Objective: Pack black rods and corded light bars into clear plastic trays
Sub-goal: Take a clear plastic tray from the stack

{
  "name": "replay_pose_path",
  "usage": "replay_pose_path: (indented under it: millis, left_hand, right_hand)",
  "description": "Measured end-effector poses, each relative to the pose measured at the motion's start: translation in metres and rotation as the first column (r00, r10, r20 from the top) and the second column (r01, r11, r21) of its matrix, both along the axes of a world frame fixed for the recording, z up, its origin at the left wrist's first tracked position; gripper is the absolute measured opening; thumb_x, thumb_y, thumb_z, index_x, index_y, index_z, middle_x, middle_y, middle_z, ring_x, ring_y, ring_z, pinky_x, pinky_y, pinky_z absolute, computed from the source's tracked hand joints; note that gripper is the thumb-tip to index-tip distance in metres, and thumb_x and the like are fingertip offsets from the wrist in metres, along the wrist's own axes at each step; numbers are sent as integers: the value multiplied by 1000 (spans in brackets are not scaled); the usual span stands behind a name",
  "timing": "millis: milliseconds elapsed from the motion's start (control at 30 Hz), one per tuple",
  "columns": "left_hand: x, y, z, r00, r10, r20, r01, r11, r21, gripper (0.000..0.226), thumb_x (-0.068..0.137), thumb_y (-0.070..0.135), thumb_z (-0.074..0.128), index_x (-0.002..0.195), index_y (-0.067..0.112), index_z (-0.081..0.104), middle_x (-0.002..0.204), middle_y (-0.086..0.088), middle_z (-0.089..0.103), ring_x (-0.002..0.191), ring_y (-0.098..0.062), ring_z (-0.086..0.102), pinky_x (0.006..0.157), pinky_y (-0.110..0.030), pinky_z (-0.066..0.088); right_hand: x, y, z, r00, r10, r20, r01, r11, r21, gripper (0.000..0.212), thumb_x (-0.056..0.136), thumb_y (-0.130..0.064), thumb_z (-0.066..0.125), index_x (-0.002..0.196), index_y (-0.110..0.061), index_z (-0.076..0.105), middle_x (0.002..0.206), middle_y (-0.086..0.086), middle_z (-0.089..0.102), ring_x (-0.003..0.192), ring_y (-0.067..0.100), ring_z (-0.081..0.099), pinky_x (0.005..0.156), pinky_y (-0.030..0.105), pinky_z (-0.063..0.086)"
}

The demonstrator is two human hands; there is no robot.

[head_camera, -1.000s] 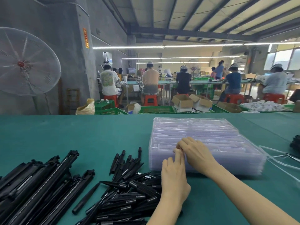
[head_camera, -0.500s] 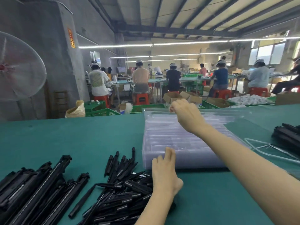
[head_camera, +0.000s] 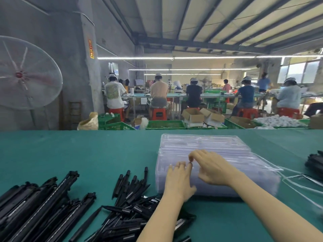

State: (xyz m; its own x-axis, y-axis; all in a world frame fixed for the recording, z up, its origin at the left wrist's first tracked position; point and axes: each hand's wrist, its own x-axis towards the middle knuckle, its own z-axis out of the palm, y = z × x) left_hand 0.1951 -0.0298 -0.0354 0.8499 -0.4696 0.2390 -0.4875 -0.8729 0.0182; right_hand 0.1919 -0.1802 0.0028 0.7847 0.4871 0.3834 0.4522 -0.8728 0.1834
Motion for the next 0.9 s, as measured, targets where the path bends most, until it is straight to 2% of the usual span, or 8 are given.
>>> replay_pose_path:
  millis: [133, 200, 267, 400, 600, 733, 833, 900]
  left_hand:
    - [12, -4, 7, 988, 37, -150, -38, 999, 0, 93, 78, 61, 62, 151, 32, 13, 157, -5, 22, 145, -29, 14, 111, -64, 0]
    - [15, -9, 11, 972, 86, -218, -79, 996, 39, 98, 75, 63, 65, 151, 39, 8, 160, -5, 5, 146, -37, -1, 106, -71, -3]
    - [16, -12, 13, 964, 119, -238, -106, 992, 67, 96, 75, 62, 67, 150, 41, 10, 160, -7, 6, 145, -41, 0, 104, -74, 0]
    - [16, -13, 15, 956, 127, -266, -110, 991, 79, 93, 74, 60, 68, 149, 42, 15, 157, -8, 20, 144, -41, 7, 104, -74, 3]
    - [18, -11, 16, 953, 133, -272, -101, 987, 127, 91, 78, 63, 62, 149, 42, 10, 158, -5, 17, 145, -39, 7, 105, -73, 2]
    - [11, -9, 8, 973, 128, -194, -114, 990, 83, 91, 78, 63, 62, 150, 42, 10, 158, -6, 16, 145, -39, 8, 106, -72, 2]
    - [12, -4, 17, 963, 103, -249, -81, 992, 97, 87, 84, 51, 61, 151, 40, 8, 159, -6, 13, 145, -37, 5, 109, -70, 0]
    - [13, 4, 28, 930, -34, -367, -49, 975, -214, 78, 87, 28, 59, 150, 36, 14, 158, -3, 18, 146, -30, 12, 115, -58, 5]
  right_hand:
    - [7, 5, 7, 984, -173, 43, 173, 985, 8, 39, 96, -25, 49, 133, -25, 39, 110, -4, 66, 89, 24, 62, 59, 32, 37]
    - [12, 6, 16, 956, -276, 104, 278, 961, -1, 33, 96, -17, 44, 129, -26, 47, 103, -4, 69, 89, 24, 63, 59, 29, 35]
    - [15, 3, 34, 929, -317, 190, 303, 948, 101, 30, 94, -11, 45, 116, -25, 57, 100, -4, 70, 88, 25, 64, 57, 27, 32]
    - [8, -2, 77, 904, -344, 254, 294, 931, 215, 22, 94, -12, 53, 106, -24, 66, 89, 3, 71, 77, 30, 63, 50, 28, 23]
    - [-26, -14, 110, 824, -253, 507, 120, 952, 280, 8, 91, -8, 62, 91, -7, 70, 54, 5, 60, 41, 19, 44, 41, 21, 33]
    - [-43, -43, 156, 758, -354, 547, -9, 833, 553, 12, 94, -14, 59, 97, -7, 69, 73, 14, 70, 54, 21, 54, 52, 24, 36]
    - [-60, -42, 151, 767, -251, 591, 28, 933, 360, 7, 89, -4, 63, 88, -4, 70, 51, 6, 54, 40, 18, 45, 43, 24, 36]
    - [-77, -37, 129, 763, -182, 620, 43, 972, 232, 10, 81, 6, 67, 79, -4, 70, 45, 2, 50, 34, 17, 39, 35, 21, 32]
